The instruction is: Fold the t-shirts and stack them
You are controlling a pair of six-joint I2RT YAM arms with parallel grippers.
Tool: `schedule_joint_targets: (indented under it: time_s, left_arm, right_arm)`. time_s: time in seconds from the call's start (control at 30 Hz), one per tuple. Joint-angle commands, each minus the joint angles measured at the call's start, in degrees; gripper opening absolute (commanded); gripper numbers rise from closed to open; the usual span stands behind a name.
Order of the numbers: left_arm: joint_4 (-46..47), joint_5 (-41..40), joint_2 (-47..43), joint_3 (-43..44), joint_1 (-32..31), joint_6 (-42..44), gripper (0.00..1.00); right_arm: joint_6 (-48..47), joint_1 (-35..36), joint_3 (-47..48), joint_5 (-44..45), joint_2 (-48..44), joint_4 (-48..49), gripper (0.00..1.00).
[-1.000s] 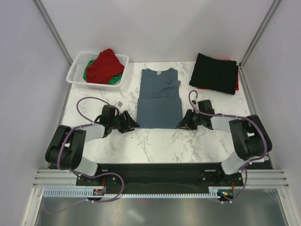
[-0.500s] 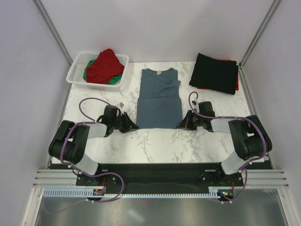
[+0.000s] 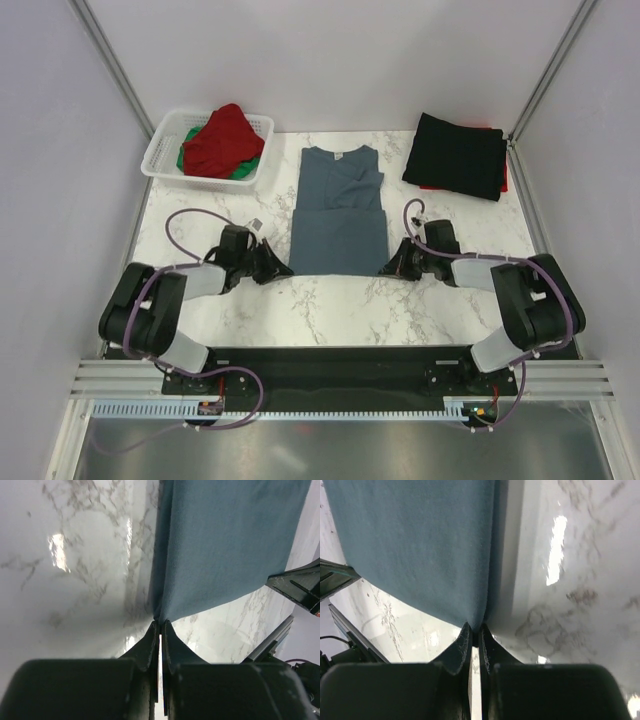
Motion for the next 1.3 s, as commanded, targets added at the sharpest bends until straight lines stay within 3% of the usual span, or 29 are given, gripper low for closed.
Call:
schedule_joint_targets:
  time_s: [0.0,0.17,0.23,0.5,0.63,0.83,1.03,1.27]
  left_arm:
    - [-4.3,-3.2,-7.2,-3.3,-1.0,-2.1,0.02]
    - [-12.9,-7.5,-22.4,-5.3,-6.0,-4.6,0.02]
    - [-20.6,-9.2,-30.1,-5.5,-8.2,-5.7,0.02]
    - [-40.2,-11.9,-55.7,-6.0,-14.9,-15.0,0.02]
    - [-49.6,-11.3,-63.0,-2.7,-17.0,-18.6,0.02]
    - [-58.4,-13.7,-62.4,8.8,-17.5,-16.2,0.02]
    - [-59.9,-21.0,-53.4,16.2,-17.5,-11.4,0.02]
    - [-54.8,-24.5,-43.1,20.7,-16.7,-7.0,0.02]
  right_arm:
    - [-0.9,0.2,-2.0,3.7,-4.7,-9.4,0.00]
    - [1.1,0.3,-3.1,2.7,-16.1,-18.9,0.00]
    - [2.0,0.6,-3.2,2.4,-22.7,-22.5,0.00]
    - [5.5,2.2,-0.3,3.1,-45.6,-47.2,0.00]
    - [4.5,2.5,4.4,3.4,-52.9,-59.1,0.00]
    - [3.0,2.3,14.0,5.6,-55.0,-69.7,0.00]
    - [-2.2,2.5,22.3,13.1,-44.6,-68.8,0.00]
    - [-3.8,2.4,27.2,15.2,-34.0,-62.6,0.00]
